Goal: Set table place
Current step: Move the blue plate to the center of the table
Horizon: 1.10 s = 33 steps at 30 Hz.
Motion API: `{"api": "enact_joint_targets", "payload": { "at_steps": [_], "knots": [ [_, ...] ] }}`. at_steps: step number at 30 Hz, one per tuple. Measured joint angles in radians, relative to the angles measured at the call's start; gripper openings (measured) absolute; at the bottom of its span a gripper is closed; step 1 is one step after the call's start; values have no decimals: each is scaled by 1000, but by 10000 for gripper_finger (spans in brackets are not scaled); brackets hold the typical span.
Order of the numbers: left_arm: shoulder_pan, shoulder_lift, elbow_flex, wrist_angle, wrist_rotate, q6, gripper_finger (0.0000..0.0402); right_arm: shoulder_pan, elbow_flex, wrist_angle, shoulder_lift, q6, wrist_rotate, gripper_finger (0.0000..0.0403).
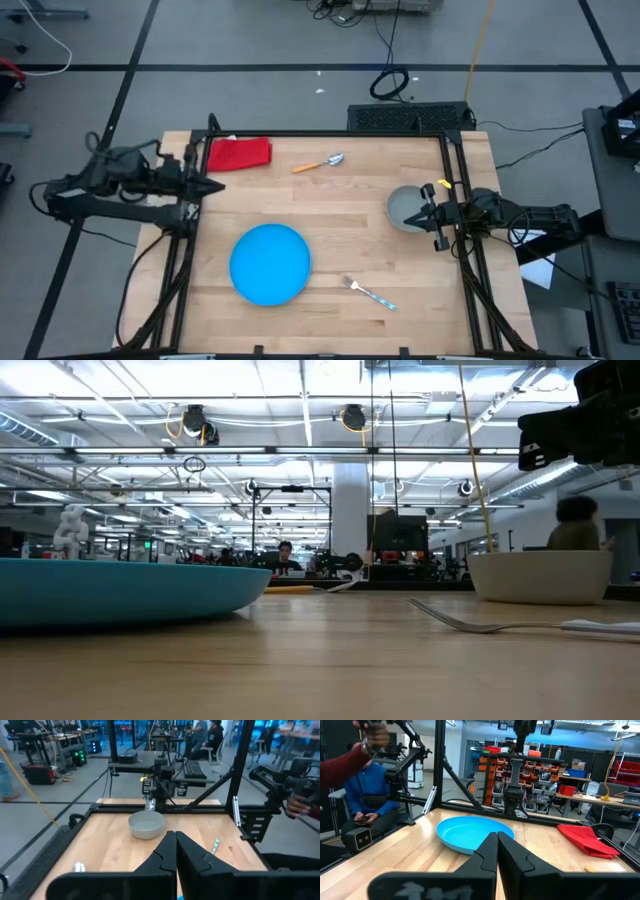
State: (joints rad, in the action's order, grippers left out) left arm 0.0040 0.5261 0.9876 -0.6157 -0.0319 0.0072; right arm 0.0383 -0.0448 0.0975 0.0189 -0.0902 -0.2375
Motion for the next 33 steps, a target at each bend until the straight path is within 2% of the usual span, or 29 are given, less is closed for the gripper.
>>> {"api": "enact_joint_targets", "payload": {
  "at_steps": [11,16,23,26,29,33],
  "knots": [
    [0,236,468,-304,7,73,1,0,0,0,0,0,0,0],
    [0,323,634,-407,7,76,1,0,0,0,0,3,0,0],
    [0,361,664,-411,34,69,7,0,-6,58,0,172,5,0],
    [0,367,664,-408,50,83,10,0,-38,47,3,231,58,0],
    [0,372,664,-408,42,115,6,0,-122,39,26,257,77,0],
    [0,376,664,-408,34,146,2,0,-278,-82,116,232,79,0]
  ]
}}
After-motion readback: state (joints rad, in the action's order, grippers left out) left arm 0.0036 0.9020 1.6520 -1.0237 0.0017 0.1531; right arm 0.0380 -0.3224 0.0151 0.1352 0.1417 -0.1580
